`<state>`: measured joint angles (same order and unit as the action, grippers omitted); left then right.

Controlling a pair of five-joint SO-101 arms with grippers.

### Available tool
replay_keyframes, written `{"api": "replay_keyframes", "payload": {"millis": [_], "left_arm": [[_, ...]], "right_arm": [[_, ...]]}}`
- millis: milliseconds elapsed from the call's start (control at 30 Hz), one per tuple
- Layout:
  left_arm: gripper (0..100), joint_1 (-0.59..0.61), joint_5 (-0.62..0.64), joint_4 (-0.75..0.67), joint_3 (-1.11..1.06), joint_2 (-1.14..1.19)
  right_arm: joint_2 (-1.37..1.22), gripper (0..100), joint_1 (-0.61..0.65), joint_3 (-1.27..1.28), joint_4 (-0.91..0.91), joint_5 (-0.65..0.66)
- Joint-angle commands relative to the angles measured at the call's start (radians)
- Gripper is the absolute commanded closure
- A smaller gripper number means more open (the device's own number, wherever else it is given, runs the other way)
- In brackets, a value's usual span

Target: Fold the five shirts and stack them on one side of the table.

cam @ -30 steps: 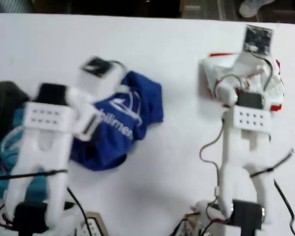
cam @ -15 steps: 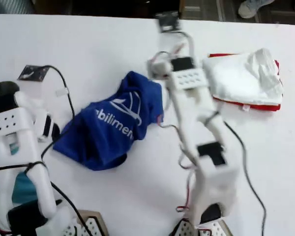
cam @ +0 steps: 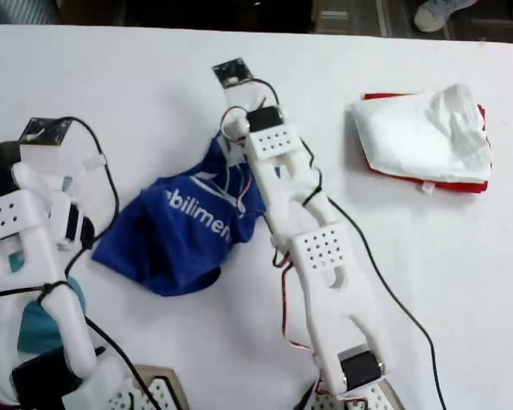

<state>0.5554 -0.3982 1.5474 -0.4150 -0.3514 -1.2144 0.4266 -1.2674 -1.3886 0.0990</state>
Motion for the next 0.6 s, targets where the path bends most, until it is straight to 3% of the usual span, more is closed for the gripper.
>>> {"api": "replay_keyframes", "payload": {"millis": [0, 167, 233, 300, 567], "left_arm": [[82, 0.009, -0.002, -0.012, 0.002, -0.029], [82, 0.009, -0.002, -0.012, 0.002, -0.029], [82, 0.009, -0.002, -0.012, 0.001, -0.029], [82, 0.009, 0.0, -0.012, 0.001, -0.029], [82, 0.009, 0.002, -0.011, 0.001, -0.029]], "right_arm": [[-0.05, 65.9, 0.022, -0.14, -0.079, 0.041], [-0.094, 99.8, 0.042, -0.218, -0.185, 0.157], [-0.093, 93.5, 0.035, -0.272, -0.225, 0.13], [-0.093, 98.8, 0.018, -0.362, -0.262, 0.11], [0.111, 97.9, -0.067, -0.4, -0.366, 0.097]]}}
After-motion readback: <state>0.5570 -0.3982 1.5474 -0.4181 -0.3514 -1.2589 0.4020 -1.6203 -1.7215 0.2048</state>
